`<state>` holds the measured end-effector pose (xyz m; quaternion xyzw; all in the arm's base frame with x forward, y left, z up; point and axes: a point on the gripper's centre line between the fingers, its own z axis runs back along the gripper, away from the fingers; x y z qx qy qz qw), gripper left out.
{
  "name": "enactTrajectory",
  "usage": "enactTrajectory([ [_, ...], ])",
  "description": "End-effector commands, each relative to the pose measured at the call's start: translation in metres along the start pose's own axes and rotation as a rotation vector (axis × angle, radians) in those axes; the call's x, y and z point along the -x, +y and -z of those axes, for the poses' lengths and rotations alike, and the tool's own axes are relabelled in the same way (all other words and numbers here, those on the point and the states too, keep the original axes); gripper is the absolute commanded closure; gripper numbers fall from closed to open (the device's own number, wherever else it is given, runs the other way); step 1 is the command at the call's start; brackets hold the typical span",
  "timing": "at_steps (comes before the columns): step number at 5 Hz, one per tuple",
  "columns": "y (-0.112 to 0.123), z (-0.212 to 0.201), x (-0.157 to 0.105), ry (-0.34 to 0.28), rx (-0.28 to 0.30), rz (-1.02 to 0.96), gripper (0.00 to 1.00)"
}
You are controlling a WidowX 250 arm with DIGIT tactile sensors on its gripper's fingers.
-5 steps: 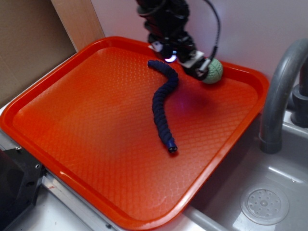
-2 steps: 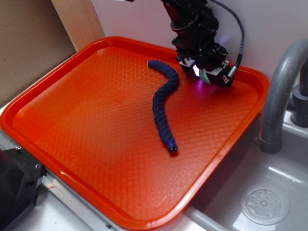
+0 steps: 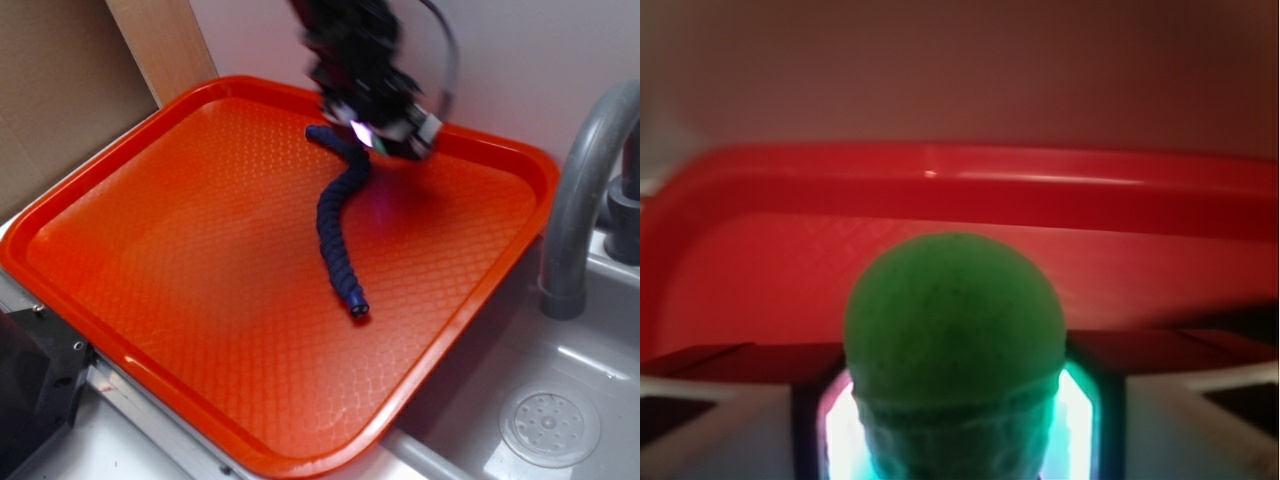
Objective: Grab the green ball.
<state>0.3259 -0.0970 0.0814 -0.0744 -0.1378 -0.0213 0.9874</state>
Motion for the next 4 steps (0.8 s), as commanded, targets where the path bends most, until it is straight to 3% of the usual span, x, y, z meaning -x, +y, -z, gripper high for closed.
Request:
enactTrajectory([
  [1, 0.046, -0.149, 0.03, 0.115, -0.147, -0.098, 1.0],
  [2, 0.055, -0.179, 0.058, 0.115, -0.137, -0.161, 1.0],
  [4, 0.053, -0.17, 0.066, 0.116, -0.188, -0.15, 1.0],
])
